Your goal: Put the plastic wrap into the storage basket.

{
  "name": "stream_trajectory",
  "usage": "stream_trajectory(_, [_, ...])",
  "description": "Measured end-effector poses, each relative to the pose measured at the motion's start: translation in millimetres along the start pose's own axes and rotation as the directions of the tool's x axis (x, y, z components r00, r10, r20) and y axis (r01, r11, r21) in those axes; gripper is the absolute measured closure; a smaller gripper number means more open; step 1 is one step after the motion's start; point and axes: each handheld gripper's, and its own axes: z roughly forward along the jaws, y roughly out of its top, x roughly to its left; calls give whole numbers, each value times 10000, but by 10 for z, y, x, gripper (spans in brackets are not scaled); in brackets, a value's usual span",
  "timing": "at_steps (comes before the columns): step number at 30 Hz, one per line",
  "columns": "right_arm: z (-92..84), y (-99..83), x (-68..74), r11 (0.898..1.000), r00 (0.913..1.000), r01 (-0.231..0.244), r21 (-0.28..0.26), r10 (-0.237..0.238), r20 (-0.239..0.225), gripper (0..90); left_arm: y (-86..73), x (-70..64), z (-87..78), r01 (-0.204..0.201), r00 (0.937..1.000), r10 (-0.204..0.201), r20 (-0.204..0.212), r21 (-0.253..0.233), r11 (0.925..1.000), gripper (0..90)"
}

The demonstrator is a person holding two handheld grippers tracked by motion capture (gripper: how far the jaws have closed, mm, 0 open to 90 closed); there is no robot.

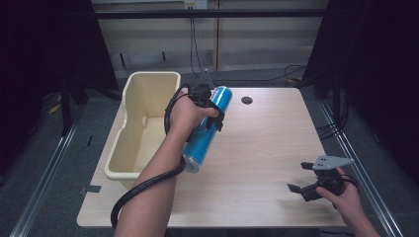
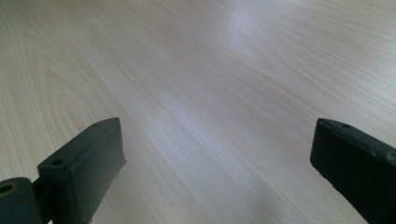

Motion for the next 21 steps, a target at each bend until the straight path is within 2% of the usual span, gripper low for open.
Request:
stream_trajectory(2, [1, 0, 2, 10000, 10000, -4, 4, 4, 2, 27, -10, 21, -48, 151, 9999, -151, -6, -59, 9999, 322])
stream_trajectory(4, [4, 1, 2, 10000, 10000, 0, 13, 1, -55, 28, -17, 41, -86, 90, 9999, -91, -70, -82, 9999, 322])
stream_trajectory(12, [7, 0, 4, 10000, 10000, -3, 16, 4, -42, 27, -59, 122, -233, 373, 9993, -374, -67, -131, 9992, 322])
stream_trajectory(21, [20, 9, 15, 9999, 9999, 128, 32, -128, -61, 27, -111, 224, -383, 662, 9975, -671, -205, -442, 9968, 322])
